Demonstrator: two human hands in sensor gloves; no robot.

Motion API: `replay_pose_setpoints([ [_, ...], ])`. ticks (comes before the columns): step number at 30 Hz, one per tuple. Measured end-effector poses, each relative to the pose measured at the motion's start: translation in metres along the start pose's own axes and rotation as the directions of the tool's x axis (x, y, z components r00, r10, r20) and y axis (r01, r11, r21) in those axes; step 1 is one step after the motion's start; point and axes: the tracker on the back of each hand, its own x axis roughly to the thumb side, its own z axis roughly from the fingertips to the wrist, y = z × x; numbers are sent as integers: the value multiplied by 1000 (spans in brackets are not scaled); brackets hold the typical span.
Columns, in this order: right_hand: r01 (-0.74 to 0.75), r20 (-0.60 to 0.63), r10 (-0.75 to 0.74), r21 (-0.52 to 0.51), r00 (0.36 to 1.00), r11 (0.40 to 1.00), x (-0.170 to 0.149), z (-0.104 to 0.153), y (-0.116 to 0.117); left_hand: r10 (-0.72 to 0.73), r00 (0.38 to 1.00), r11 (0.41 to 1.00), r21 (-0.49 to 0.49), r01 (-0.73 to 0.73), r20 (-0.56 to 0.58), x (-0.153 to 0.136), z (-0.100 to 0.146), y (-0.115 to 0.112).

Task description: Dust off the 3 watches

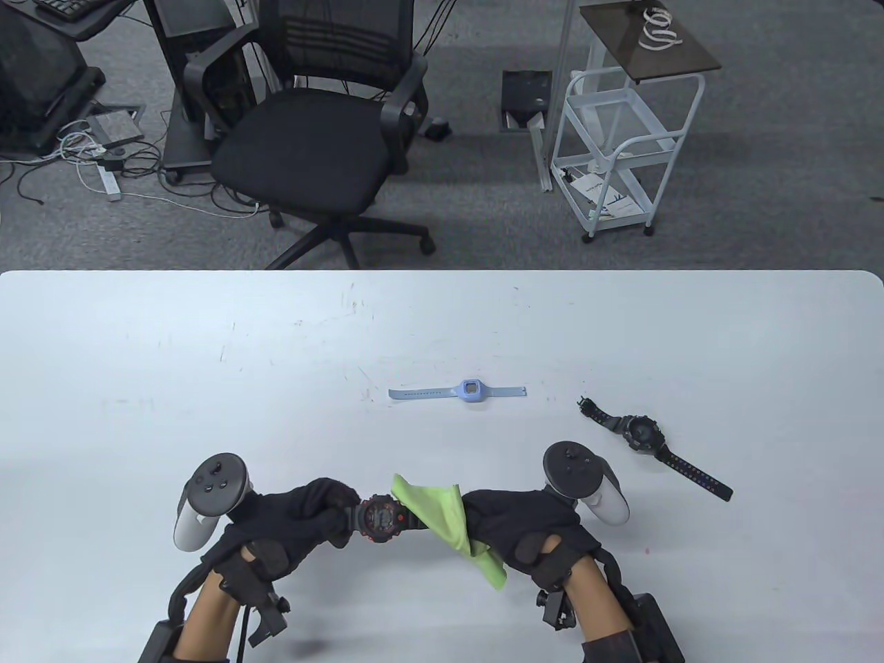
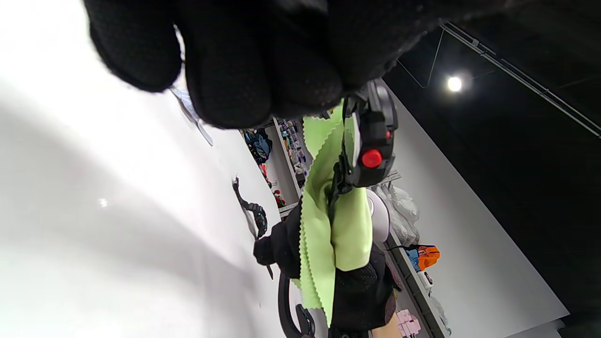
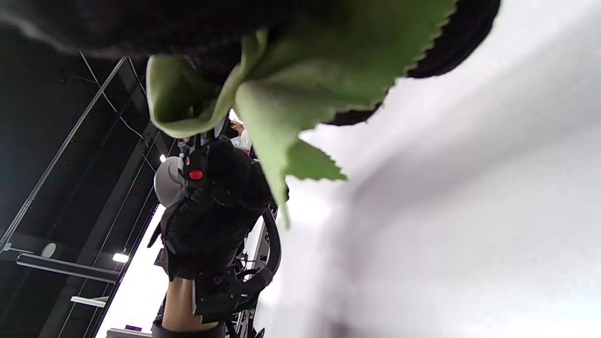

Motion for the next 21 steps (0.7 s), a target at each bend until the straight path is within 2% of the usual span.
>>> replay_pose_setpoints([
  [6,-38,-17,37,-93,999,995,1,5,-7,3,1000,1000,6,-3,0,0,0,0],
  [14,10,-1,-10,-23,1000,1000,-2,4,-5,2,1000,1000,10,-2,-1,0,1,1],
  [19,-53,-52,47,-115,998,992,-2,8,-11,-1,1000,1000,10,1,-3,0,1,1],
  [21,-54,-51,48,-118,998,992,-1,9,-13,-3,1000,1000,8,3,-3,0,1,0],
])
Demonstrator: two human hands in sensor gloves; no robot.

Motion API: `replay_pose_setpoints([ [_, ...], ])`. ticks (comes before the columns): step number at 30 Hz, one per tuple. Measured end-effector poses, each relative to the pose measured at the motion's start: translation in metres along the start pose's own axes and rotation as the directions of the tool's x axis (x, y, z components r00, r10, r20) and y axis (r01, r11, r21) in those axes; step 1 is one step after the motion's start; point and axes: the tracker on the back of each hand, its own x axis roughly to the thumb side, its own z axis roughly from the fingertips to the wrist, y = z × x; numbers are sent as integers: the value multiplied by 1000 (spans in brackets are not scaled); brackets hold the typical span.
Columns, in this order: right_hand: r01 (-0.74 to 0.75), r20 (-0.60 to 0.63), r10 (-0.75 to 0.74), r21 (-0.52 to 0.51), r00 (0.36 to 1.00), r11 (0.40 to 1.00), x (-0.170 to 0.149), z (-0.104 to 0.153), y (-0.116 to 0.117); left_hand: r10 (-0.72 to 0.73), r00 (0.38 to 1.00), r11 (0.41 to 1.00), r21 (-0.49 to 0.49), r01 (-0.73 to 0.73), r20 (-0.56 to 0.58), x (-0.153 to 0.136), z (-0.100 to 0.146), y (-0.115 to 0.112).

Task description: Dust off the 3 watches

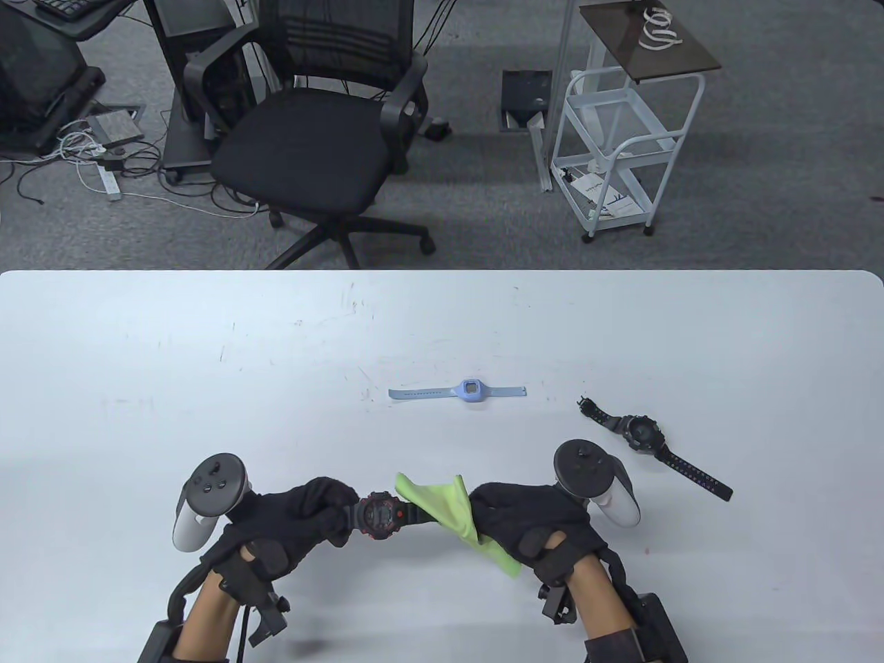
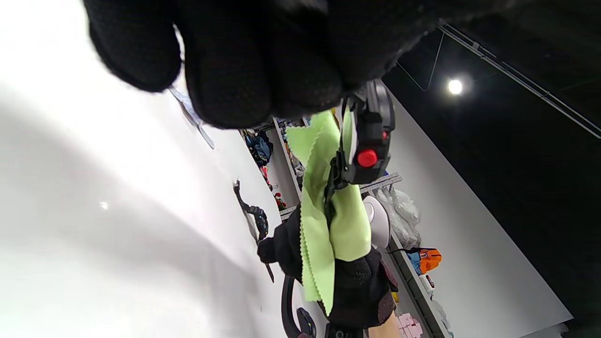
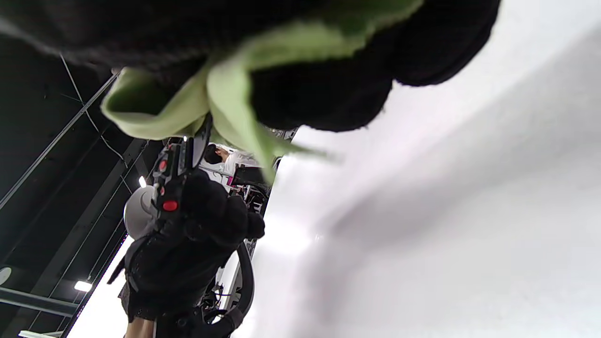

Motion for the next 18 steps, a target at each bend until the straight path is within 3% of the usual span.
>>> replay_pose_setpoints([
  [9,49,31,-51,51,998,998,-2,-1,2,6,1000,1000,7,-6,6,0,1,1],
  [15,-18,-5,18,-56,1000,998,-2,4,-5,12,1000,1000,16,-12,5,0,1,2],
  [18,-3,9,3,-32,1000,999,-1,4,-6,9,1000,1000,12,-9,8,0,1,1],
])
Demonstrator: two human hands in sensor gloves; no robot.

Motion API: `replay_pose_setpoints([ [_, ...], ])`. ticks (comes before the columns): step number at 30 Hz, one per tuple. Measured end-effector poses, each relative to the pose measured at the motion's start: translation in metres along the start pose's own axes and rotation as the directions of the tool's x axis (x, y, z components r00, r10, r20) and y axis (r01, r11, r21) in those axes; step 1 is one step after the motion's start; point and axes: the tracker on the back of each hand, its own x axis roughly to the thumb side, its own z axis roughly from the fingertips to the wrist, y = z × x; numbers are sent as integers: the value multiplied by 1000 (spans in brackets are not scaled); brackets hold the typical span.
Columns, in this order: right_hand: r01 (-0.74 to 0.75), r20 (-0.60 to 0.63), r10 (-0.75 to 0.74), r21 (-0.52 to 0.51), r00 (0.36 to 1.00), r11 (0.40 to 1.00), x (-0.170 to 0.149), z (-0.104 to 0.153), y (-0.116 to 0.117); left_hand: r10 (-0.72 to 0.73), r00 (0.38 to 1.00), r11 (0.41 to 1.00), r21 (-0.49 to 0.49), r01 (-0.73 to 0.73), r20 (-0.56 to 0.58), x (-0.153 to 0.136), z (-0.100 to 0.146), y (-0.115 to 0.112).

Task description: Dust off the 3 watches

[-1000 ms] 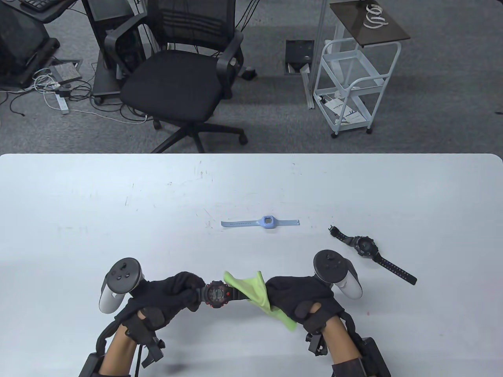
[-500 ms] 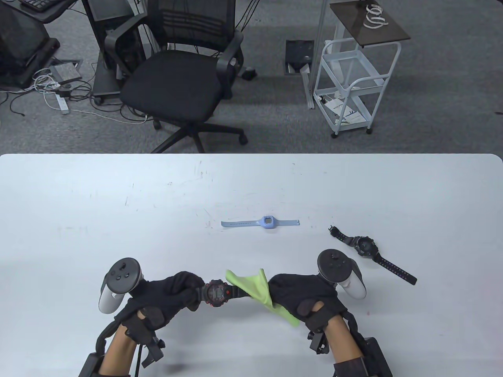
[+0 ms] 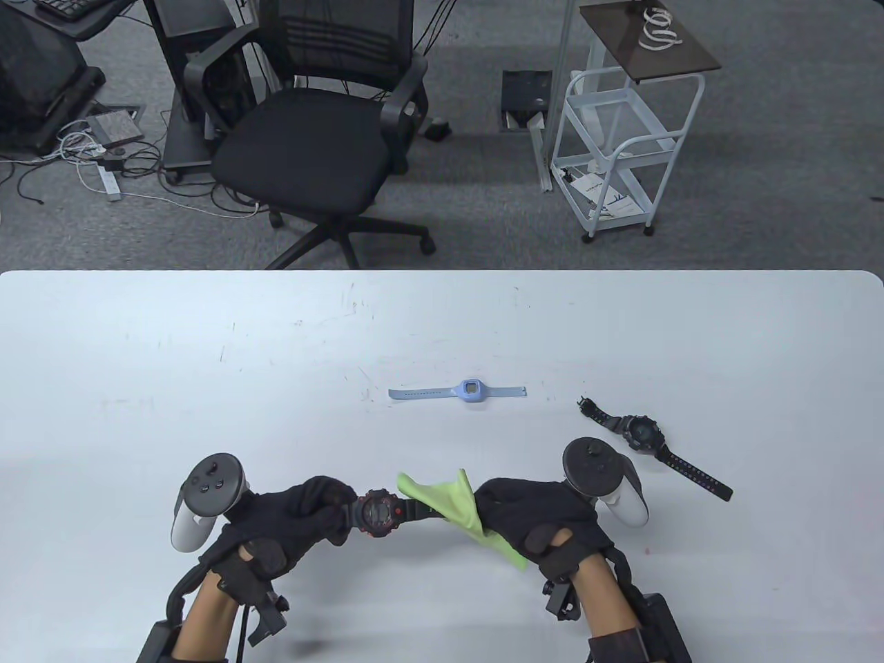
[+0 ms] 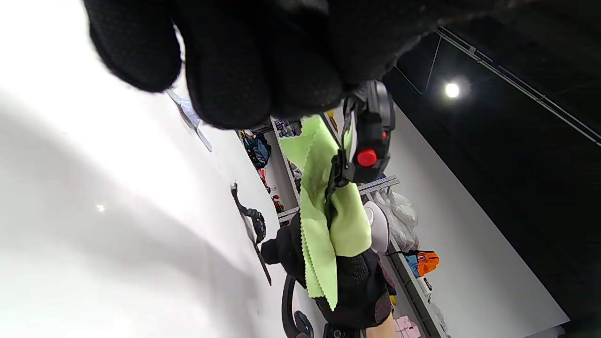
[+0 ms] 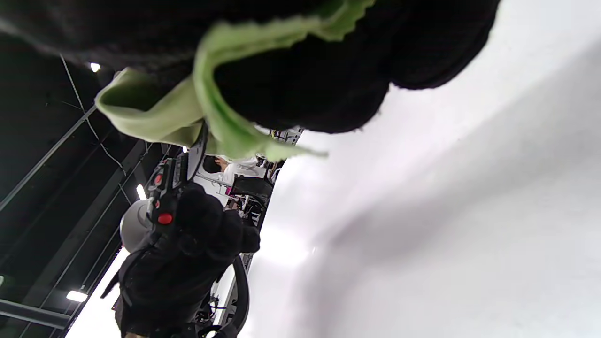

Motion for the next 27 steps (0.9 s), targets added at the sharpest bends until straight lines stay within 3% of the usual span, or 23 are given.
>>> replay_pose_setpoints([
  [5,54,7,-55,74,998,996,-5,-3,4,2,1000,1000,6,-2,2,0,1,1],
  [12,-14,-26,13,-44,1000,999,-4,1,-3,12,1000,1000,15,-12,4,0,2,2],
  [23,24,2,-24,35,1000,999,-5,-1,1,14,1000,999,30,-14,-4,-1,3,4],
  [27,-9,-18,9,-26,1000,1000,-5,1,-3,18,1000,999,39,-18,0,0,4,5],
])
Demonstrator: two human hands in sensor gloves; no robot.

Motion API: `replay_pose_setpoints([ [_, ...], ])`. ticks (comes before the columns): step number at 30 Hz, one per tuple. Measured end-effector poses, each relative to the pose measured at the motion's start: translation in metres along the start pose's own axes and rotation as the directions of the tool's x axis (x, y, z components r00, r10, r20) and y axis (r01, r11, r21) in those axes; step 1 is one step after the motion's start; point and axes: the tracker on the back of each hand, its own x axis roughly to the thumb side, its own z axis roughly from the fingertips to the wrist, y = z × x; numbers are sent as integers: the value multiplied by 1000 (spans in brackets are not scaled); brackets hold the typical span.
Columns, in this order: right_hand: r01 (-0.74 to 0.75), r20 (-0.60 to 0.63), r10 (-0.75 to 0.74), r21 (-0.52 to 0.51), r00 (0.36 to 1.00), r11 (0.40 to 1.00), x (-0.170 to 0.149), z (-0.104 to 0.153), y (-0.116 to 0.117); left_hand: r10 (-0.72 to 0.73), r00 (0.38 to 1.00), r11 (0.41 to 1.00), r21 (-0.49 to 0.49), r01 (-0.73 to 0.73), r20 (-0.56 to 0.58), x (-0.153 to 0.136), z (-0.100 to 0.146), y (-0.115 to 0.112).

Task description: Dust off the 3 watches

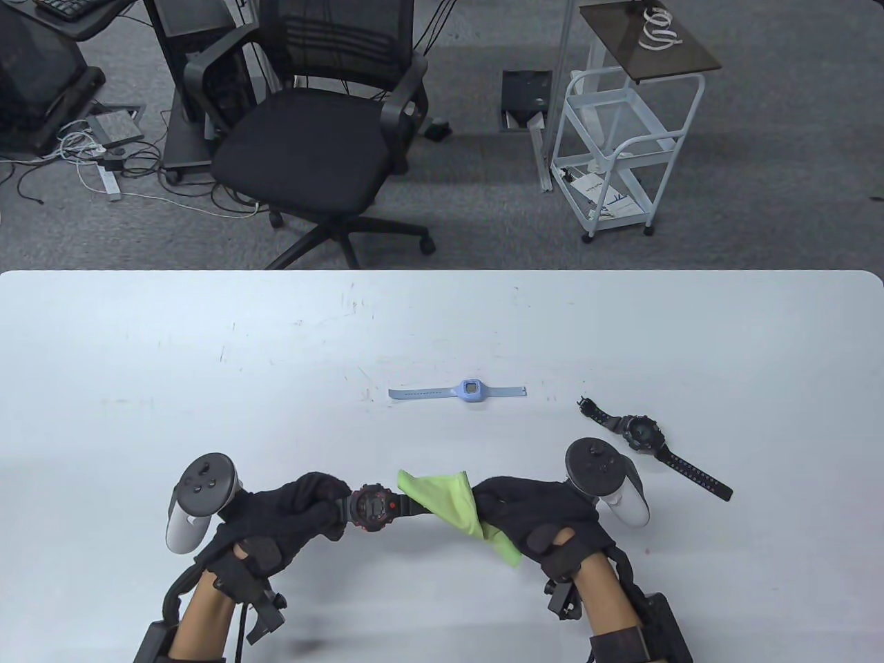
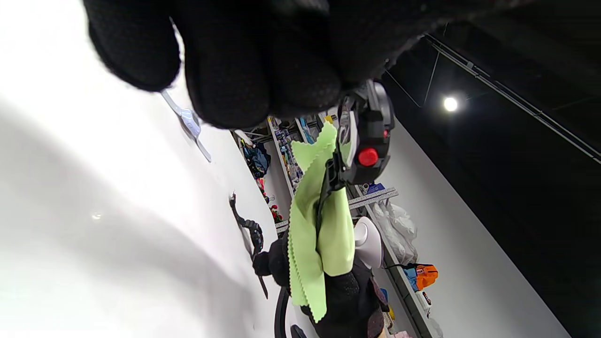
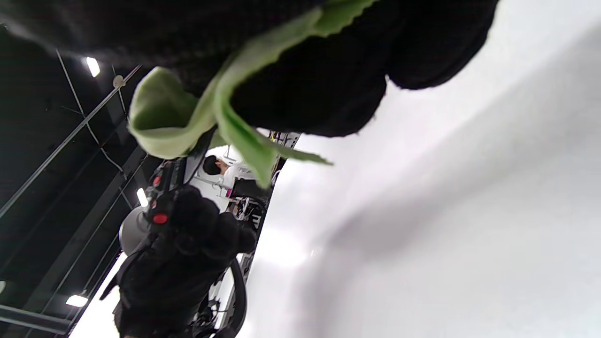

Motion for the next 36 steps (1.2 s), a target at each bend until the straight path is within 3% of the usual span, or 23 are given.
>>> replay_pose_setpoints([
  [5,-90,-32,89,-35,995,995,2,2,-3,0,1000,1000,2,0,3,0,0,1],
  [13,-29,16,28,55,999,998,1,-2,3,6,1000,1000,19,-6,4,0,2,3],
  [24,-73,7,74,-62,997,995,3,4,-7,17,1000,1000,18,-17,4,1,3,4],
  [32,5,32,-6,7,999,1000,-2,2,-4,18,1000,1000,3,-18,5,0,2,3],
  [36,-31,21,33,-74,999,997,-2,5,-9,24,1000,1000,-3,-24,6,0,2,3],
])
